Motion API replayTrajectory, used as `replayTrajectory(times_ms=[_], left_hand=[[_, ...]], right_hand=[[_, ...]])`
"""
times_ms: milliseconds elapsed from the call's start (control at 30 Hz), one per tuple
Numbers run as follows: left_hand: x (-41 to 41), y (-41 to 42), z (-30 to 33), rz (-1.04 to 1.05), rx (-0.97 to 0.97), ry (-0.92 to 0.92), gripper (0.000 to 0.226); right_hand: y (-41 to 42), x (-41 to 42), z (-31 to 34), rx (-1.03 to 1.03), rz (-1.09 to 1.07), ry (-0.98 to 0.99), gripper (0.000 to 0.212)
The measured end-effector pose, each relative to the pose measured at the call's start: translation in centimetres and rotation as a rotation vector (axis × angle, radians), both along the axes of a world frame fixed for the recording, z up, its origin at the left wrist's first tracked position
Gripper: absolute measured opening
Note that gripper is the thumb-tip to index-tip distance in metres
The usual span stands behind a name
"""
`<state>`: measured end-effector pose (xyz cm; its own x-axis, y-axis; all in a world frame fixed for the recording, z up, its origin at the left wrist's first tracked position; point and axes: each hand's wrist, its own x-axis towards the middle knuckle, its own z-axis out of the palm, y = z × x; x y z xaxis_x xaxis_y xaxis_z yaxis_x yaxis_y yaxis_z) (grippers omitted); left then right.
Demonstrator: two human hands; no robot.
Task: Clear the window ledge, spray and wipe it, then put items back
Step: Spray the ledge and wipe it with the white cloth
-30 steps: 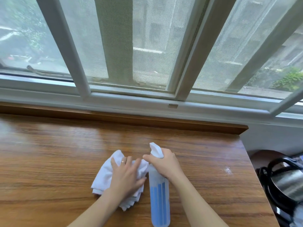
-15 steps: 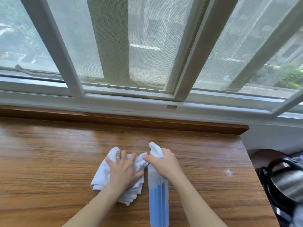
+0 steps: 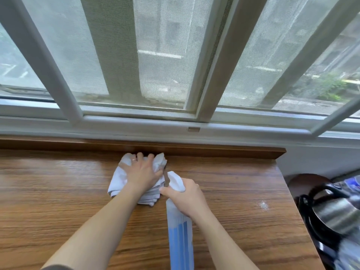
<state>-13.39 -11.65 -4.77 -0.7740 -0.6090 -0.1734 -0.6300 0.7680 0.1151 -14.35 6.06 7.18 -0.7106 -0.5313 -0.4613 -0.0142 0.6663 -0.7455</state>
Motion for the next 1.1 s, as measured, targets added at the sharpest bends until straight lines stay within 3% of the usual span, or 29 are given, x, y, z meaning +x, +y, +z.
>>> replayTrajectory(times_ms=[267, 500, 700, 867, 1100], left_hand=[[4.9, 3.0, -0.6, -0.130, -0.036, 0.030, 0.061], [10.9, 7.7, -2.0, -0.204, -0.140, 0.180, 0.048], [10.1, 7.8, -2.0, -0.165, -0.168, 0.276, 0.041], [6.9, 6.5, -1.7, -0.072, -0.123, 0.215, 0.051], [1.4, 2.3, -1.1, 0.010, -0.067, 0.024, 0.054]], right_hand=[[0.6, -0.7, 0.2, 0.030, -0.067, 0.010, 0.028], [0.8, -0.8, -0.2, 0.051, -0.101, 0.008, 0.036], [0.9, -1.0, -0.4, 0.053, -0.108, 0.006, 0.042], [1.1, -1.0, -0.4, 0.045, -0.090, -0.022, 0.029], [2.3, -0.9, -0.8, 0.009, -0.088, -0.050, 0.029]])
